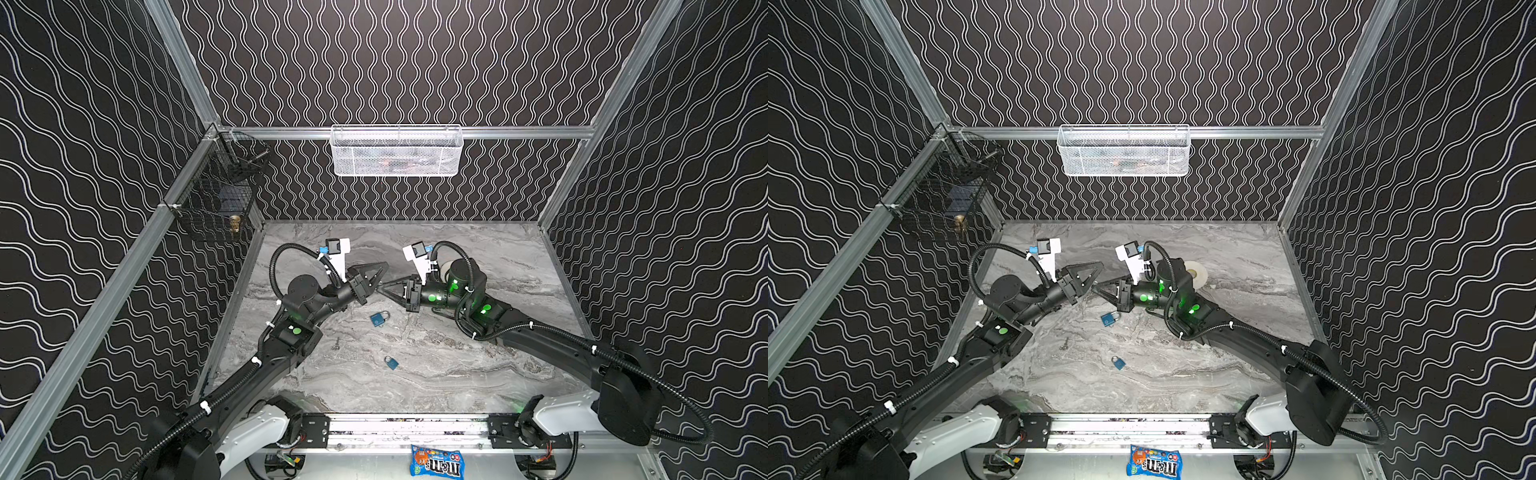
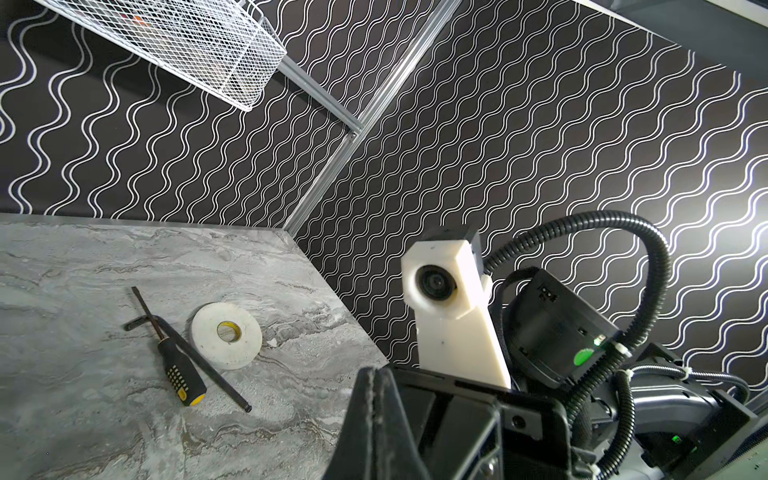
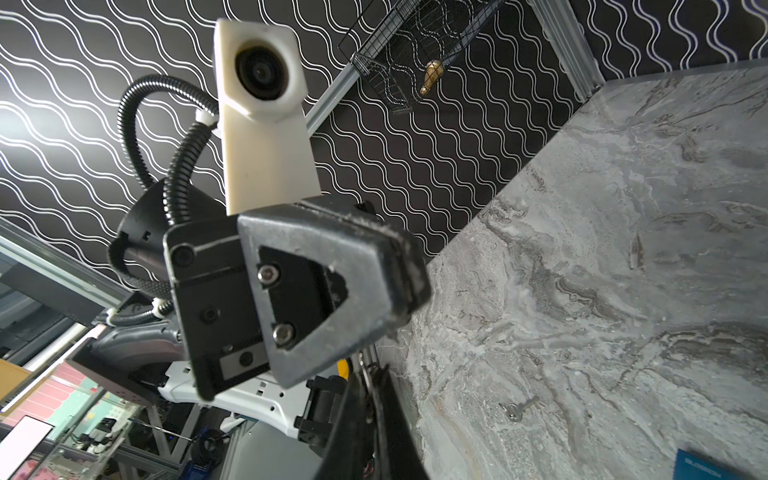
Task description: Unlock with the key
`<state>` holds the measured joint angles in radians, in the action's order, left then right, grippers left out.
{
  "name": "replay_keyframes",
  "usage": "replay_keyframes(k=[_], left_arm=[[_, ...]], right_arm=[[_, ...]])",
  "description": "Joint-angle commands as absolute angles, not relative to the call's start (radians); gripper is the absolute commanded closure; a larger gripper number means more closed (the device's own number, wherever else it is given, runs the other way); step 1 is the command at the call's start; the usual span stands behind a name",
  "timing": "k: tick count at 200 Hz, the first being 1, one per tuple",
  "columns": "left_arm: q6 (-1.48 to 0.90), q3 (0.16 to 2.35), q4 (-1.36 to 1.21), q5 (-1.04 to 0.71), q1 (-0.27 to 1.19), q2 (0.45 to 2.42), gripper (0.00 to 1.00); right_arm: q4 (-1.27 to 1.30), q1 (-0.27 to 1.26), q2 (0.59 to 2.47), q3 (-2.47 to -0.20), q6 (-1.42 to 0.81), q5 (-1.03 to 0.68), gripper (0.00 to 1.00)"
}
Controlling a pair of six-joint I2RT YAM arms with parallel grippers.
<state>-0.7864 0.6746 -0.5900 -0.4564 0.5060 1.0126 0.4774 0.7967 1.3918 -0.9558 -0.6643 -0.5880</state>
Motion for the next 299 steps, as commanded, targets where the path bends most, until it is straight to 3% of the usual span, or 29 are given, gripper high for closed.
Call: replay_keyframes(k=[1,58,79,94,127,214,299], left_arm=[[-0.786,0.682,-0.631,-0.483,0.505,1.015,1.00],[-0.785,0.706,-0.611,-0.505,0.507,1.023,1.00],[-0.770,0.731,-0.552,-0.483,0.506,1.012,0.72],[-0.762,0.753,-0.493,-0.457,0.506,0.999,0.59],[-0.746,0.799,-0.302,-0.359,0.505,0.968,0.44],[-0.861,0.885,0.377,-0.175,0.542,0.950,0.37],[-1.002,0.818,0.555,0.002,0.792,1.013,0.37]], right_arm=[[0.551,0.793,1.391,-0.953,-0.680,-0.594,0.96],[0.536,0.783,1.381,-0.950,-0.689,-0.586,1.00],[0.503,0.776,1.366,-0.946,-0.681,-0.580,1.00],[0.464,0.771,1.353,-0.938,-0.668,-0.575,1.00],[0.392,0.753,1.307,-0.907,-0.640,-0.565,1.00],[-0.019,0.698,1.150,-0.812,-0.503,-0.507,1.00],[-0.101,0.696,1.141,-0.672,-0.518,-0.530,1.00]])
